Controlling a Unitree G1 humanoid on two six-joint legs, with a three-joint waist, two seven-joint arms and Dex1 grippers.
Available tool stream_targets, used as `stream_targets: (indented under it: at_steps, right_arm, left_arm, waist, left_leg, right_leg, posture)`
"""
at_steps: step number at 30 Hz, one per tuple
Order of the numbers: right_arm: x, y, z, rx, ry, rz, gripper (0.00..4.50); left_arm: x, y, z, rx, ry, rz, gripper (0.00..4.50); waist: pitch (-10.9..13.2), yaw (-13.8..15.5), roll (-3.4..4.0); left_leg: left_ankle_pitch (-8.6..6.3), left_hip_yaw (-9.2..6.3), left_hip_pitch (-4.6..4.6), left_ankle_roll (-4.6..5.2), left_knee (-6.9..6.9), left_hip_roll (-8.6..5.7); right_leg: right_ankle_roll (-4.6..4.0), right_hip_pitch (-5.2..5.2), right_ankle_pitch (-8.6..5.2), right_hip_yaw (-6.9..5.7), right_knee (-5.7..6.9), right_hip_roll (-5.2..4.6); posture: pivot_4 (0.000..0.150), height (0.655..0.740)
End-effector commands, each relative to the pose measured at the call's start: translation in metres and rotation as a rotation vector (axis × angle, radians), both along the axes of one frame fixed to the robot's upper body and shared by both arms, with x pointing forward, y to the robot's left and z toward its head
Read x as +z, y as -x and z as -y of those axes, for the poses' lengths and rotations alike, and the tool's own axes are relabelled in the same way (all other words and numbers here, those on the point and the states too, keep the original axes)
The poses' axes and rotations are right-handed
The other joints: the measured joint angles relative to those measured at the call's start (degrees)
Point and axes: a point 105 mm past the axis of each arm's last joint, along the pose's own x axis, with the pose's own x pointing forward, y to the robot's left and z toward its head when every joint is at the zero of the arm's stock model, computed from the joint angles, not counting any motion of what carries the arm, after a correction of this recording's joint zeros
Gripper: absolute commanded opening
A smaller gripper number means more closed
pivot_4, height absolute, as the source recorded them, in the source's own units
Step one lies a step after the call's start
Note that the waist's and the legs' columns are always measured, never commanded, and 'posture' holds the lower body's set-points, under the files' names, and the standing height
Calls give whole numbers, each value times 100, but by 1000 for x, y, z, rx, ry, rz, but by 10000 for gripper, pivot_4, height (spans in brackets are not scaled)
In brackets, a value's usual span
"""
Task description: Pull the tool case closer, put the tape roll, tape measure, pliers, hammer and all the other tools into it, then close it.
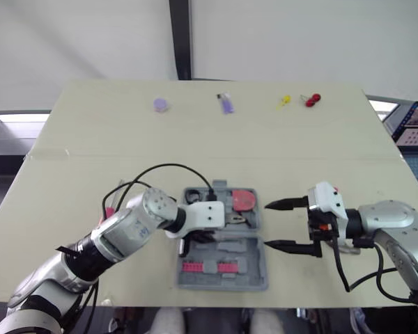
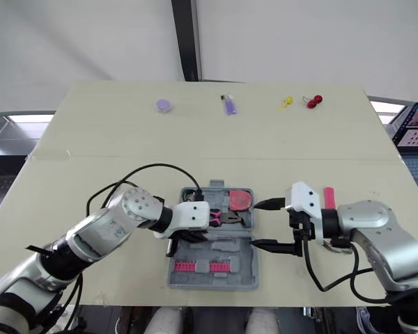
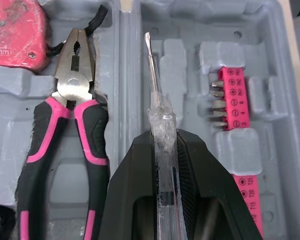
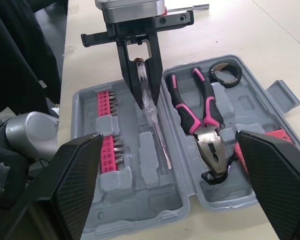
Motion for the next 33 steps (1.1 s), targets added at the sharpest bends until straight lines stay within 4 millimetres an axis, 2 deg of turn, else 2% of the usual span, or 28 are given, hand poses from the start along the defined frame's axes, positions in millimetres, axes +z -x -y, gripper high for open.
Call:
stream_targets:
  at_steps: [1,24,33]
  right_arm:
    - [11,1,2,-5,10,57,45000]
    - [9,2,4,-32,15,58,45000]
    - [7,2,5,-34,18,50,45000]
  left_arm:
    - [-3,2,-1,-30,-25,35,767]
    - [-14,-2,3,-36,-35,58,767]
    - [-16,1,5,-37,-30,43,767]
  waist:
    - [0,1,0]
    - [0,32,0]
    - [0,66,0]
  left_leg:
    - [0,-1,-1,1,2,0]
    - [-2,-9,-20,4,27,0]
    - [-2,-11,-45,5,41,0]
  right_leg:
    - [0,0,0,0,0,0]
    - [1,-3,0,-5,7,0]
    - [1,-34,1,-3,28,-1]
  posture:
    - [1500,7400]
    - [1500,7400]
    - [1500,7400]
